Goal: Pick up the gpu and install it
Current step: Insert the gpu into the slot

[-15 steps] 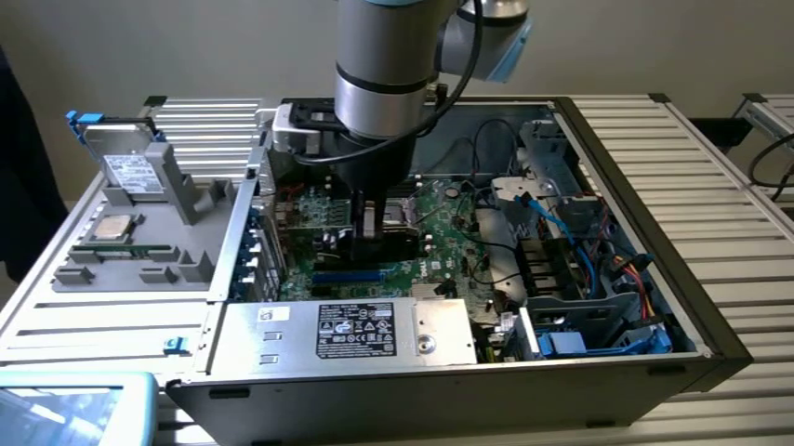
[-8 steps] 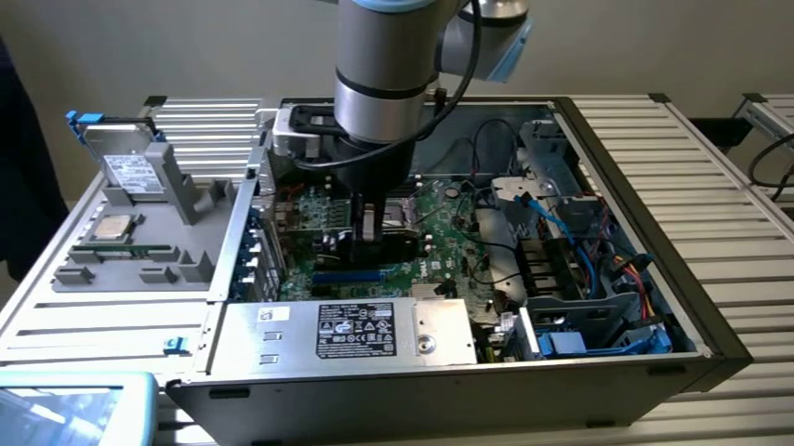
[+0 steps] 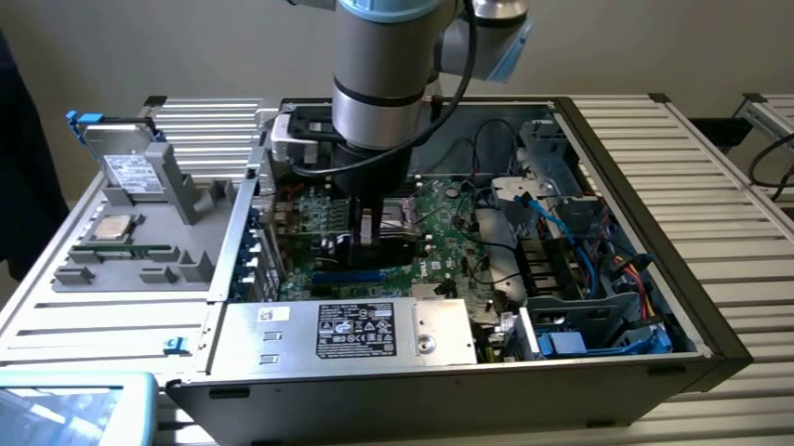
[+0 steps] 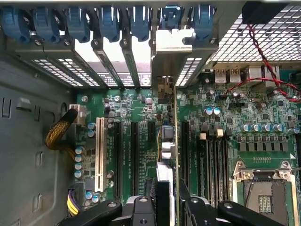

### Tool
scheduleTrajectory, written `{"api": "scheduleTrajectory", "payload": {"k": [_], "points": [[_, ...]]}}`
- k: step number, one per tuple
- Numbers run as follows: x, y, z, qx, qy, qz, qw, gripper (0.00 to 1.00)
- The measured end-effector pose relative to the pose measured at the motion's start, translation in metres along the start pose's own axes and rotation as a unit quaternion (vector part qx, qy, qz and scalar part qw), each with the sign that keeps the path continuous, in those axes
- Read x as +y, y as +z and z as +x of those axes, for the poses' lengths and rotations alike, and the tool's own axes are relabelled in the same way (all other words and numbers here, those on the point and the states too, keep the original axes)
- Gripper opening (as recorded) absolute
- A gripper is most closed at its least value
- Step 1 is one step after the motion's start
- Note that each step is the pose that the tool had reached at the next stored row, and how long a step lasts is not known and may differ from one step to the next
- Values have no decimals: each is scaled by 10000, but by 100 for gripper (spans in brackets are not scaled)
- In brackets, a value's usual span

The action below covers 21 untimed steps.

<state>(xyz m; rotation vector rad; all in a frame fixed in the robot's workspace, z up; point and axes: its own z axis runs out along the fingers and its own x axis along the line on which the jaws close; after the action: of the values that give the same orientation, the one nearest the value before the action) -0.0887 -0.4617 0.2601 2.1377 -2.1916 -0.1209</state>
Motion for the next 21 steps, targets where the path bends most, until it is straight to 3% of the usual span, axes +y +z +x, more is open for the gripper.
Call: {"api": "scheduleTrajectory", "payload": {"k": [4, 12, 16, 21], "points": [[15, 17, 1, 1, -1, -23, 10000, 29], [38, 79, 2, 1, -1, -35, 10000, 29], [52, 85, 2, -36, -5, -36, 10000, 29], [71, 97, 4, -37, -5, -38, 10000, 29]]}}
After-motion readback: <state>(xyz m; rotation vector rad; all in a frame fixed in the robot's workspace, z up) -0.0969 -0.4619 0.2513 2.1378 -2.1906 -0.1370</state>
